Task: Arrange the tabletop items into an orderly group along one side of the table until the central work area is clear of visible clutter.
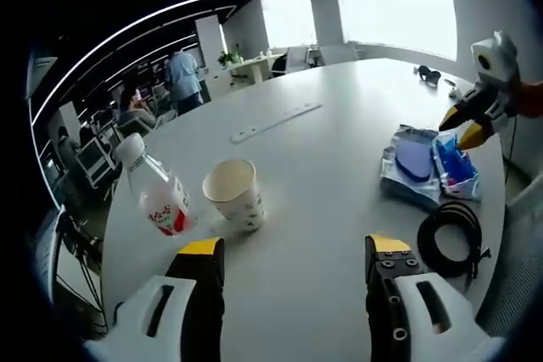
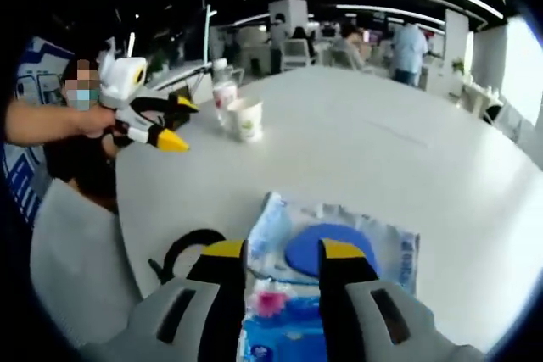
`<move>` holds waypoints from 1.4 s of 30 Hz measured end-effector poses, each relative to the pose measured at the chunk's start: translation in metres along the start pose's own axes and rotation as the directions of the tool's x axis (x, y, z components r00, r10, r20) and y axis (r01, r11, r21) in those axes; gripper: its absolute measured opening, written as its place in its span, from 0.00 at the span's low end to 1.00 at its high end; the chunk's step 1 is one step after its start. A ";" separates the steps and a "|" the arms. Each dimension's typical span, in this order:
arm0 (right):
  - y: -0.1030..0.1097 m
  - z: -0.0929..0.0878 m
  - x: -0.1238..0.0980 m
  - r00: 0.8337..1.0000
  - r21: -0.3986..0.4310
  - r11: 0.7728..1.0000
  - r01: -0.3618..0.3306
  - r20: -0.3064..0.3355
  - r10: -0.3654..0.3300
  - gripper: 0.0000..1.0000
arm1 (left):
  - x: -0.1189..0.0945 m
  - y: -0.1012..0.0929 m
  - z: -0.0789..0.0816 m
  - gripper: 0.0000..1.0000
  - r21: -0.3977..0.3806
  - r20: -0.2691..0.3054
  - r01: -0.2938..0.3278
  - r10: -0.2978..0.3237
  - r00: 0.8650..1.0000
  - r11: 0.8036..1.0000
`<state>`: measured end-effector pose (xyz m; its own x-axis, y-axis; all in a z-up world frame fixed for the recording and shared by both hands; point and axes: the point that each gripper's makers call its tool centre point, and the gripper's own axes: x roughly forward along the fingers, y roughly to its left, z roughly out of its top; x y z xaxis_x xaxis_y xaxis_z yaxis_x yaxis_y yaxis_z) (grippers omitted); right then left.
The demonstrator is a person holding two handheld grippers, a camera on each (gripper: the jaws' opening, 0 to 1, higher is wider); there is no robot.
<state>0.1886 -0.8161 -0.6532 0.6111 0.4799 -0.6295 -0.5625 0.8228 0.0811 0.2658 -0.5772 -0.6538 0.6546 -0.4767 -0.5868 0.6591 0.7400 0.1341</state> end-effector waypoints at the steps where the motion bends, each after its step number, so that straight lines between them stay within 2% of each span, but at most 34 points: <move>1: -0.004 0.000 -0.003 1.000 0.005 1.000 0.007 0.002 -0.007 0.29 | 0.000 -0.002 0.001 0.65 0.001 0.002 0.003 -0.003 1.000 1.000; 7: -0.027 -0.001 -0.017 0.998 0.023 0.998 0.054 0.013 -0.054 0.29 | 0.004 -0.020 0.008 0.65 0.000 0.007 0.027 -0.027 1.000 1.000; 16: -0.051 -0.001 -0.028 0.995 0.042 0.995 0.095 0.021 -0.096 0.29 | 0.012 -0.044 0.016 0.64 -0.009 0.018 0.060 -0.059 0.998 0.998; 30: -0.079 -0.009 -0.033 0.991 0.060 0.989 0.134 0.009 -0.135 0.28 | 0.023 -0.067 0.026 0.63 -0.012 0.021 0.093 -0.092 0.995 0.996; 42: -0.101 -0.021 -0.031 0.989 0.091 0.985 0.147 -0.015 -0.147 0.26 | 0.035 -0.098 0.035 0.59 -0.017 0.014 0.141 -0.141 0.990 0.990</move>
<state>0.2147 -0.9203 -0.6587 0.6786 0.3495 -0.6460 -0.4130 0.9089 0.0578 0.2372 -0.6829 -0.6599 0.5603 -0.5828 -0.5885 0.7384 0.6734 0.0362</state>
